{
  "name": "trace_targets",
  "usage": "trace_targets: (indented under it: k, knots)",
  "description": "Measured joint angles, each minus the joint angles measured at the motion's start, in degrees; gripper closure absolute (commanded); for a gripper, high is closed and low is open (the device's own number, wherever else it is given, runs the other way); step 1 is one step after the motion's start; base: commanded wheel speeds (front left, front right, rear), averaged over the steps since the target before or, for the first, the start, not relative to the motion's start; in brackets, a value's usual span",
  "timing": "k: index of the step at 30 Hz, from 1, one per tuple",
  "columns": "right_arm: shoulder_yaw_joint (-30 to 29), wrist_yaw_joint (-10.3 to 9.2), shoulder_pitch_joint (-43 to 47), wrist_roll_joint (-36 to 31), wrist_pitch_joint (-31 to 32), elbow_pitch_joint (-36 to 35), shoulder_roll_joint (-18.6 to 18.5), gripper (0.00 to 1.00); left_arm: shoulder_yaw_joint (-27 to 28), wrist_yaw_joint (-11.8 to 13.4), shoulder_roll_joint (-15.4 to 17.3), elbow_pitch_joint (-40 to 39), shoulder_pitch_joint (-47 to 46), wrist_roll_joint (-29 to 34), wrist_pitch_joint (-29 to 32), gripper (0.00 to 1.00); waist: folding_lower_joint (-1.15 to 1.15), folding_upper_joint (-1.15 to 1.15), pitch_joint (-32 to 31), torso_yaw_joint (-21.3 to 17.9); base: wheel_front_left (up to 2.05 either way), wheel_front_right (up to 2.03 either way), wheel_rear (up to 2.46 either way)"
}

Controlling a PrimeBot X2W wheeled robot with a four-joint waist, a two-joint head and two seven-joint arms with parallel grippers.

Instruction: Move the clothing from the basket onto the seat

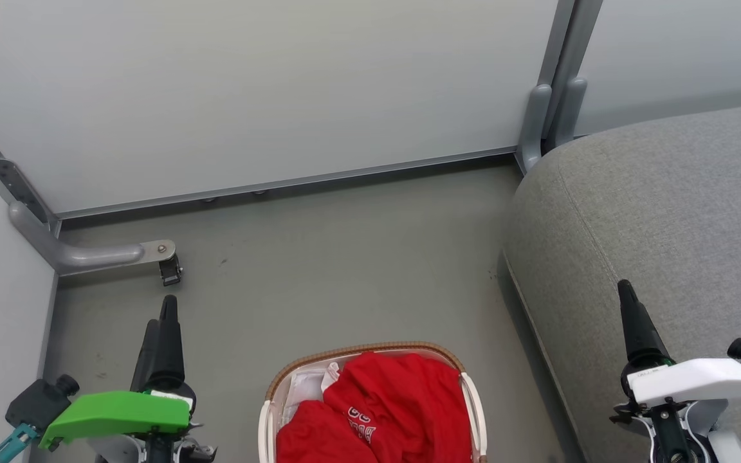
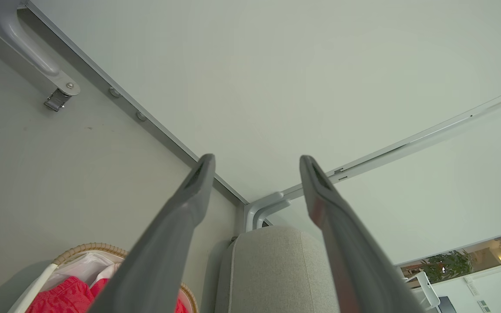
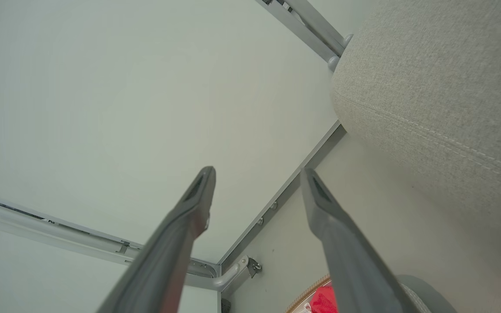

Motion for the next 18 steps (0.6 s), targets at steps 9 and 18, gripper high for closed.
trace_targets:
  k: [9,18]
  knots:
    - [2.4,0.0,0.3,-10.3,-1.6,-1.5,-0.1,0.0,-1.8,1.9,0.0,-1.3,0.6,8.7,-1.6,0.0,0.0,0.0,0.1,0.1,0.0,0.0,0.0]
    - [4.0,0.0,0.8,-17.7,-3.1,-0.9,-0.2,0.0,-3.0,2.2,0.0,-1.5,1.4,14.9,-3.1,0.0,0.0,0.0,0.1,0.3,0.0,0.0,0.0]
